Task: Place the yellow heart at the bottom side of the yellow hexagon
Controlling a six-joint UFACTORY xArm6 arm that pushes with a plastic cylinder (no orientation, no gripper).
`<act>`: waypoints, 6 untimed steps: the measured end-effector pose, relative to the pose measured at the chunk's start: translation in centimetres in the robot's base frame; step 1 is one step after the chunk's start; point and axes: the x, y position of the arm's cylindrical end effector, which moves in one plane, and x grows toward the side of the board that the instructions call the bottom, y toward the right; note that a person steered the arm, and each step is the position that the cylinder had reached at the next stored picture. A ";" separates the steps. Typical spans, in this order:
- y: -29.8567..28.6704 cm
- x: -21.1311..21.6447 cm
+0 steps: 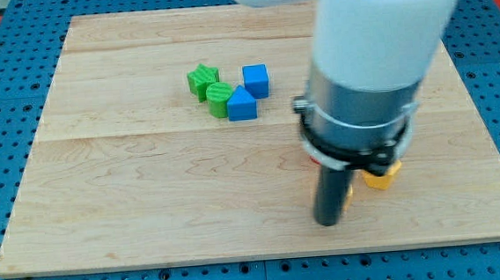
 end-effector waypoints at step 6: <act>7.3 -3.6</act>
